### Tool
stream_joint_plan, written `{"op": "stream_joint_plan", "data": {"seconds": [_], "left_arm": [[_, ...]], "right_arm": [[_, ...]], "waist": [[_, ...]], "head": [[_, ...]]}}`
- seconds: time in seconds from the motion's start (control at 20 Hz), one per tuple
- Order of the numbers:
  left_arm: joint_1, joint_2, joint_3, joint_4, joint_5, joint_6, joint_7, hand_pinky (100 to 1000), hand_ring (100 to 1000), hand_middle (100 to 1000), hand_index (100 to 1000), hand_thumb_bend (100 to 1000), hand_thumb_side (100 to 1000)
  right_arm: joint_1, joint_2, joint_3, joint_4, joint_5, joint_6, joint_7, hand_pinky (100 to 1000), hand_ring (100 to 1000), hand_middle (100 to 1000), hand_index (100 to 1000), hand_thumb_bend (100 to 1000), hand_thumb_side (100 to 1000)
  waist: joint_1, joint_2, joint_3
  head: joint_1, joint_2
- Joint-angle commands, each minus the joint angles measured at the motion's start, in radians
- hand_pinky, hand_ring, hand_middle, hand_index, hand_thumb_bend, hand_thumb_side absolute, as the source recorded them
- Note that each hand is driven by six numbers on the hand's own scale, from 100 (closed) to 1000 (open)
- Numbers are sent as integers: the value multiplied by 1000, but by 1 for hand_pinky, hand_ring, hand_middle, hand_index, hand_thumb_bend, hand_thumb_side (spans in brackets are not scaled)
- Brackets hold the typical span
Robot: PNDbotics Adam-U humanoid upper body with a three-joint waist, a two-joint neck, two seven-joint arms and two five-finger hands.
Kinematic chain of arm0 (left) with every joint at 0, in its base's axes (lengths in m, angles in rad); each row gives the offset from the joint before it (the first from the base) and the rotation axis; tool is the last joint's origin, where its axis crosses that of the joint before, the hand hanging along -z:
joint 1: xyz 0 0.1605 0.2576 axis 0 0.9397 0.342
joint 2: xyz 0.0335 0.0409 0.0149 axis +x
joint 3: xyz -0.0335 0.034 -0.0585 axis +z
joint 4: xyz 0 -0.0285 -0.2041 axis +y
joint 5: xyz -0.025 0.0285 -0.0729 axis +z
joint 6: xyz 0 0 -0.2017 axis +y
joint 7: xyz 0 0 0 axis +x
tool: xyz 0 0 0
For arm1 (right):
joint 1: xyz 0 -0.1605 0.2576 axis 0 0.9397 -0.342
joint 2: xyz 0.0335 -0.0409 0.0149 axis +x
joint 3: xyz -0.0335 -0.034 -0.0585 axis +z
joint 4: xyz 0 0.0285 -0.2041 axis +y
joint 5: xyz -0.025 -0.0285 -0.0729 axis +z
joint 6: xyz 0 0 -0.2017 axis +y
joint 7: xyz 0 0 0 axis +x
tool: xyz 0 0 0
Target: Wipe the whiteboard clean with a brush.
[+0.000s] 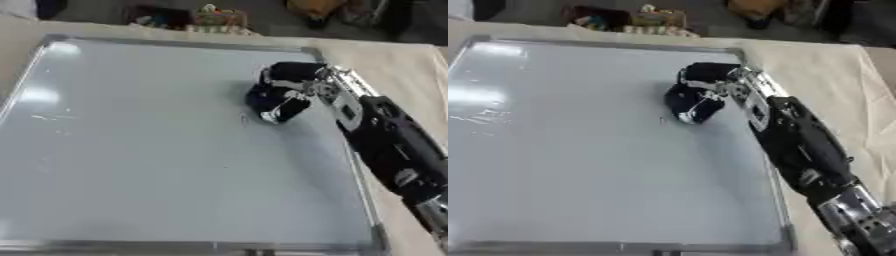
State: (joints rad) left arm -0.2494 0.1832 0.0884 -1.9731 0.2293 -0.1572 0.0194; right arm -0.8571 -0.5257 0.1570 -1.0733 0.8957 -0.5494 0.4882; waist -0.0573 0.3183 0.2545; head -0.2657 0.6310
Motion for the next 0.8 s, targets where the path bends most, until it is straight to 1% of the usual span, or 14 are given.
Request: {"op": "stream_joint_plan", "data": {"seconds": [0.05,0.35,0.6,0.8], "left_arm": [[-10,7,-1,-10,2,1,-1,404,473,436,522,100,936],[-10,6,-1,-10,2,2,-1,404,472,435,523,100,936],[-9,7,-2,-10,3,2,-1,404,472,435,522,100,936],[-9,6,-2,-10,2,2,-2,404,472,435,522,100,935]], "right_arm": [[-12,-24,-7,7,5,-1,8,349,470,209,158,100,318],[-13,-20,-5,6,-9,4,15,338,450,182,147,100,214],[-14,-15,6,-12,-23,4,15,330,435,166,143,100,183],[-15,-6,15,-25,-33,8,30,328,429,161,139,100,154]], "waist": [[4,-17,0],[3,-18,0],[5,-18,3],[6,-18,3]], "head": [[2,-11],[2,-12],[0,-11],[-3,-9]]}}
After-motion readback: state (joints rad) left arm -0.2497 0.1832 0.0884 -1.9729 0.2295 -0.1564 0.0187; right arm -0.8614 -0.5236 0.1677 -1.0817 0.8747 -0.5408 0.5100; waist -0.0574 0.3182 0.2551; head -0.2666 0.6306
